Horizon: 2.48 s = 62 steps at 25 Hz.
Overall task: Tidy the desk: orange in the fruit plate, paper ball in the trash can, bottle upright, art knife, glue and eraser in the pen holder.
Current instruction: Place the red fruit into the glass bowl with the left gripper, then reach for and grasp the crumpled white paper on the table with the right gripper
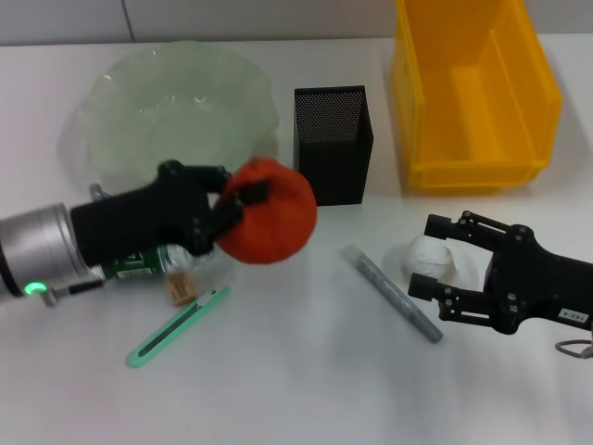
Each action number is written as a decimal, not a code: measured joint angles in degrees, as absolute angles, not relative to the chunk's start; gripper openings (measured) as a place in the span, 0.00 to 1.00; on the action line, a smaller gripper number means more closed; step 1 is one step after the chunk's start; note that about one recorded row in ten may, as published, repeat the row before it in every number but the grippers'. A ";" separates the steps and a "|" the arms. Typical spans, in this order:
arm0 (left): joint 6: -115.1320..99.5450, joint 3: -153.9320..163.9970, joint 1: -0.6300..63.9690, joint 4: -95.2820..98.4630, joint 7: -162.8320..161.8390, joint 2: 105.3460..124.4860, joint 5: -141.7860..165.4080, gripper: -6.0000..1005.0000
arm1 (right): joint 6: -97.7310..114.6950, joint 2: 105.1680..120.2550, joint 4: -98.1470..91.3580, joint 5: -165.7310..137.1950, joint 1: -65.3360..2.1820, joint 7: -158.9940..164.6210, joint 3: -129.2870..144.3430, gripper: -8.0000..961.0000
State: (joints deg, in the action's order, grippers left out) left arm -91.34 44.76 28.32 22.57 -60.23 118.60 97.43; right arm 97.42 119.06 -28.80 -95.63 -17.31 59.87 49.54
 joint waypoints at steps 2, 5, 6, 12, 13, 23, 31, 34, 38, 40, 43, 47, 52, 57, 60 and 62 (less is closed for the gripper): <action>-90.63 43.04 27.55 25.74 -60.74 118.51 94.94 0.10 | 97.43 119.10 -28.79 -95.50 -17.31 59.82 49.69 0.85; -88.52 40.62 27.38 26.48 -60.45 118.48 92.64 0.09 | 97.47 119.15 -28.79 -95.41 -17.31 59.80 49.76 0.85; -87.10 39.48 27.43 26.67 -60.37 118.48 91.73 0.09 | 97.51 119.19 -28.80 -95.39 -17.31 59.79 49.77 0.85; -73.56 37.72 29.48 27.78 -60.24 118.52 90.34 0.07 | 97.97 119.27 -28.14 -95.36 -17.51 59.75 49.84 0.85; -71.19 37.84 30.00 27.66 -60.24 118.60 90.34 0.06 | 97.97 119.27 -28.14 -95.36 -17.51 59.75 49.84 0.85; -61.58 39.43 33.32 24.85 -60.03 118.92 90.36 0.12 | 98.01 119.26 -26.83 -95.45 -17.87 59.52 49.83 0.85; -62.68 39.90 32.87 24.61 -60.01 118.92 90.26 0.50 | 97.90 119.26 -26.77 -95.58 -18.06 59.23 49.83 0.85; -64.91 40.08 32.47 24.69 -60.23 118.82 90.26 0.56 | 97.87 119.27 -26.78 -95.66 -18.10 59.23 49.83 0.85; -73.93 40.41 31.11 25.99 -60.94 118.51 90.47 0.63 | 97.92 119.26 -26.80 -95.66 -18.11 59.23 49.83 0.85; -81.88 40.43 29.67 27.58 -61.42 118.40 90.54 0.67 | 97.90 119.26 -26.81 -95.65 -18.11 59.23 49.83 0.85; -92.83 40.43 27.37 29.96 -61.35 118.37 90.40 0.72 | 97.77 119.26 -26.81 -95.54 -18.11 59.23 49.83 0.85; -105.59 41.52 23.47 32.49 -61.61 118.07 91.42 0.78 | 97.58 119.26 -26.81 -95.43 -18.22 59.23 49.76 0.85; -107.84 45.35 20.42 32.70 -61.45 117.72 95.89 0.78 | 97.55 119.26 -26.81 -95.33 -18.54 59.24 49.42 0.85; -104.82 46.74 19.03 31.11 -61.04 118.42 101.11 0.78 | 97.55 119.26 -26.81 -95.27 -19.26 59.59 49.32 0.85; -103.95 46.84 19.31 29.56 -60.97 118.43 101.25 0.78 | 97.55 119.27 -26.96 -95.20 -19.66 60.84 49.29 0.85; -103.19 46.85 19.68 29.05 -60.96 118.45 101.23 0.78 | 97.55 119.25 -27.87 -95.15 -20.08 63.98 49.21 0.85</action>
State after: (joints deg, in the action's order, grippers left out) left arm -103.19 46.85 19.68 29.05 -60.96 118.45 101.23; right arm 97.55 119.25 -27.87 -95.15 -20.08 63.98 49.21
